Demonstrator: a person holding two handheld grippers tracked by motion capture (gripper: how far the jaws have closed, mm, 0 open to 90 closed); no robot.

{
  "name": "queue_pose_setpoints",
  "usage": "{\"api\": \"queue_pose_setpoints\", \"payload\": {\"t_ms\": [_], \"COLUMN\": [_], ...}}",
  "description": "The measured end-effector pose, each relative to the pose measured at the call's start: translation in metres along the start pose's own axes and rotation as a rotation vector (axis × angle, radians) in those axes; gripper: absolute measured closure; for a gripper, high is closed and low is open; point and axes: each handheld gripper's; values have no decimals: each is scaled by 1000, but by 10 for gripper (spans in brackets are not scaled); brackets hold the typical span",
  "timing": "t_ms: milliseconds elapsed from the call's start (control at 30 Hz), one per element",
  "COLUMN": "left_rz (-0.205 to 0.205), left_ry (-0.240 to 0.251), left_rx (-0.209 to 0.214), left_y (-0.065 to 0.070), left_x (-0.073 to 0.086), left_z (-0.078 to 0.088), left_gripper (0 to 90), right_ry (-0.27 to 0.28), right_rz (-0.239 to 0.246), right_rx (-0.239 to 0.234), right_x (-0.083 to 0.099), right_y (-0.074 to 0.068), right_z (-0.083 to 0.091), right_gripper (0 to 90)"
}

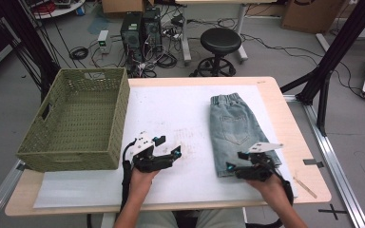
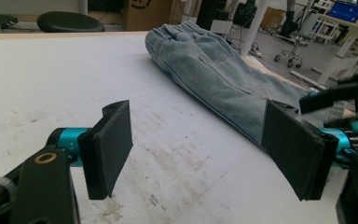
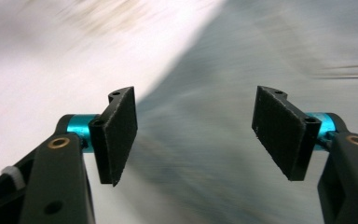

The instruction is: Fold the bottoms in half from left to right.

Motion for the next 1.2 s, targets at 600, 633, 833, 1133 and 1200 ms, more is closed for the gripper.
{"api": "queue_pose_setpoints", "payload": {"t_ms": [600,633,833,1133,1200], "left_rz": [11,11,18,14,5], "left_ry": [-7,-10,-7,-12,-13], "left_rx": [16,15,4,-3,1], "left_y": [3,3,1,4,6], "left_x": [0,-1,-1,-4,-7], "left_z": [-9,-8,-7,-10,-11], "left_gripper": [249,249,249,194,194], "right_ry": [-81,-70,-22,100,119], "right_rz": [-89,-84,-111,-110,-107], "right_rx": [202,198,145,164,176], "right_x": [39,42,33,-12,-19], "right_y": [72,72,70,83,85], "right_z": [30,31,47,33,30], "right_gripper": [612,614,536,329,295]}}
Point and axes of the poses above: each handheld gripper's, and its own axes: z roughly backward along the jaws, x roughly out of its underside, y roughly to its right, and after that the axes turned 7 degrees about x, right-handed
